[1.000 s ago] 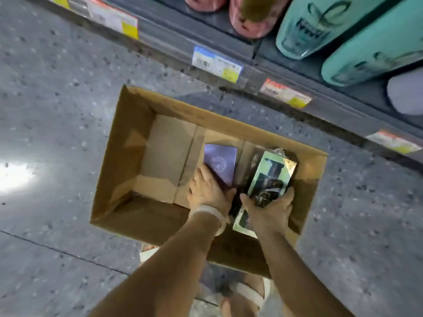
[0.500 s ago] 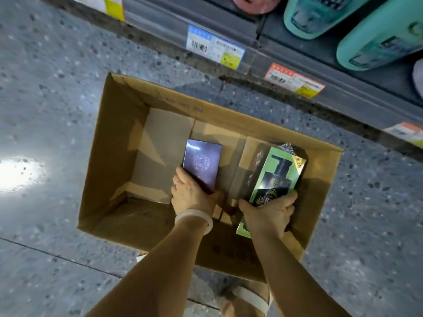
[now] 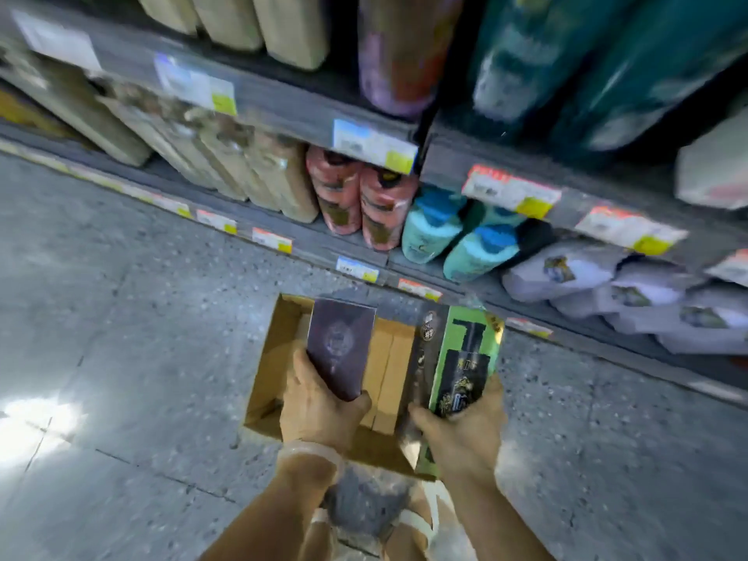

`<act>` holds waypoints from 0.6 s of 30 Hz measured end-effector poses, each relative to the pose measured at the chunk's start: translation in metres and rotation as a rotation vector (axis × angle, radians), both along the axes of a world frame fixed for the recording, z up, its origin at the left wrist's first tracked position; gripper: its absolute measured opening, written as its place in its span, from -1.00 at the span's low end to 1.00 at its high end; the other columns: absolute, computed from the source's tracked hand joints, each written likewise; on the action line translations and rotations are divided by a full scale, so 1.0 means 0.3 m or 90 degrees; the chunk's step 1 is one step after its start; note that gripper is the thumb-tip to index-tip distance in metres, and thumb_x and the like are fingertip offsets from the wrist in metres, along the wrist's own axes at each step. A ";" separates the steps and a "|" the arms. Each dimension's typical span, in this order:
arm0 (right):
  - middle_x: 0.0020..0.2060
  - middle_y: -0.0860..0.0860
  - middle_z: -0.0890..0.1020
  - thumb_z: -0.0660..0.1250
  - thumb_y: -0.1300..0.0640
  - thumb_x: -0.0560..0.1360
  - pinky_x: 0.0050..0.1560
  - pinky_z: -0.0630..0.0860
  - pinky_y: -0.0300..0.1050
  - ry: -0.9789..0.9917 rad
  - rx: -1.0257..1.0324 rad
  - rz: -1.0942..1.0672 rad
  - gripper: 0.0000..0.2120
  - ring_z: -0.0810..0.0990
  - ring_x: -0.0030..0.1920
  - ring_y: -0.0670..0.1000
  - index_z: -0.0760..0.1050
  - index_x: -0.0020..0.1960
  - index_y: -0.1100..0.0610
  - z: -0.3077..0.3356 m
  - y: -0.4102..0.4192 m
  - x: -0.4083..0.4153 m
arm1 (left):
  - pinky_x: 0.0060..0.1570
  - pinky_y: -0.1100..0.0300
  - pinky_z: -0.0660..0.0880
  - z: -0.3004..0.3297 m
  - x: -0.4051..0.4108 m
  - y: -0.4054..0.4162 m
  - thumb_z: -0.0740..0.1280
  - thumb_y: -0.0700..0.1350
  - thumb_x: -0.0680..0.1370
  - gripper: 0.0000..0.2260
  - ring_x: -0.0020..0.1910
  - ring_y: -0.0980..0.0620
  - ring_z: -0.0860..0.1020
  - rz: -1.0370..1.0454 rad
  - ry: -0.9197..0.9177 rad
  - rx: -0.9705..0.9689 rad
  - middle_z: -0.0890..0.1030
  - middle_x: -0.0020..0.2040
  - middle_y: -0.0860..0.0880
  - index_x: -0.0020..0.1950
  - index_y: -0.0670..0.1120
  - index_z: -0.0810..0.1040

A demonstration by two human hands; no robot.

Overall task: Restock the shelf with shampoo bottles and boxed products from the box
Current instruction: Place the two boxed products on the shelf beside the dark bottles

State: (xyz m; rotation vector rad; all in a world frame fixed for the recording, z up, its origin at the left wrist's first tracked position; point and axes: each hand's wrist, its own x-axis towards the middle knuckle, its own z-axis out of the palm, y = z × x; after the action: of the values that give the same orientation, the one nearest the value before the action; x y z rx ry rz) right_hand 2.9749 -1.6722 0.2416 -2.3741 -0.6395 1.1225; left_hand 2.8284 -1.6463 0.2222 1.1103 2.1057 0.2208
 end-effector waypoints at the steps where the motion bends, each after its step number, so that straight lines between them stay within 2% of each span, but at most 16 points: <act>1: 0.10 0.10 0.53 0.54 0.10 0.01 0.10 0.52 0.07 -0.001 0.026 -0.001 -0.03 0.55 0.11 0.16 0.18 0.35 0.04 0.097 0.003 0.021 | 0.07 -0.04 0.48 0.100 0.016 0.000 0.53 0.00 0.15 -0.13 0.15 -0.21 0.49 0.012 -0.022 0.020 0.48 0.18 -0.15 0.36 -0.12 0.20; 3: 0.03 0.00 0.54 0.52 0.09 0.00 0.02 0.52 0.02 -0.004 0.084 0.000 -0.10 0.56 0.07 0.11 0.23 0.28 -0.08 0.294 0.002 0.063 | 0.05 -0.09 0.49 0.292 0.049 0.001 0.51 -0.02 0.12 -0.16 0.11 -0.22 0.51 0.023 -0.067 0.066 0.51 0.13 -0.18 0.31 -0.14 0.25; 5: -0.07 -0.14 0.56 0.55 0.09 0.03 -0.10 0.52 -0.09 0.000 0.179 -0.021 -0.23 0.59 -0.01 -0.04 0.27 0.12 -0.23 0.481 -0.009 0.110 | 0.01 -0.11 0.50 0.475 0.091 0.007 0.48 0.00 0.09 -0.21 0.05 -0.22 0.53 0.012 -0.119 0.116 0.52 0.06 -0.19 0.25 -0.13 0.28; 7: -0.06 -0.15 0.59 0.56 0.04 0.05 -0.07 0.54 -0.09 -0.023 0.241 -0.034 -0.24 0.60 -0.02 -0.07 0.26 0.12 -0.27 0.659 -0.039 0.155 | -0.05 -0.10 0.53 0.639 0.135 0.001 0.50 -0.02 0.11 -0.30 -0.01 -0.20 0.55 -0.016 -0.142 0.184 0.53 0.00 -0.16 0.17 -0.08 0.32; 10: 0.13 -0.05 0.53 0.55 0.06 0.05 0.12 0.51 0.04 -0.058 0.283 -0.056 -0.05 0.51 0.19 0.05 0.18 0.34 -0.15 0.889 -0.114 0.217 | 0.06 -0.03 0.51 0.863 0.214 -0.018 0.54 -0.04 0.16 -0.27 0.12 -0.15 0.52 -0.095 -0.176 0.272 0.52 0.13 -0.13 0.27 -0.04 0.33; 12: 0.25 -0.01 0.45 0.57 0.08 0.08 0.21 0.45 0.04 -0.088 0.302 -0.092 0.03 0.42 0.30 0.08 0.13 0.44 -0.02 1.009 -0.180 0.263 | 0.06 -0.03 0.51 0.999 0.276 -0.043 0.54 -0.03 0.12 -0.21 0.14 -0.15 0.52 -0.136 -0.203 0.300 0.52 0.13 -0.11 0.30 -0.02 0.31; 16: 0.30 0.03 0.44 0.55 0.02 0.06 0.21 0.45 0.00 -0.119 0.359 -0.144 0.04 0.42 0.29 0.08 0.15 0.44 0.08 1.223 -0.321 0.364 | -0.19 0.13 0.43 1.281 0.425 -0.125 0.52 0.12 0.08 -0.31 -0.07 -0.12 0.56 -0.243 -0.187 0.366 0.50 -0.06 -0.02 0.11 0.11 0.27; 18: 0.28 -0.01 0.45 0.52 -0.08 -0.01 0.19 0.46 0.00 -0.139 0.387 -0.175 0.10 0.43 0.28 0.06 0.13 0.45 0.05 1.323 -0.394 0.429 | -0.21 0.12 0.43 1.411 0.518 -0.173 0.50 0.16 0.08 -0.37 -0.09 -0.11 0.55 -0.290 -0.204 0.367 0.43 -0.13 0.05 0.00 0.18 0.22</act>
State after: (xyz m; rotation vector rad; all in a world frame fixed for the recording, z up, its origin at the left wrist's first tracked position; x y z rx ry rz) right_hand 3.1035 -1.7903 0.6384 -1.9784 -0.5957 0.4642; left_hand 2.9839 -1.6981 0.6457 1.7219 1.4858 0.7590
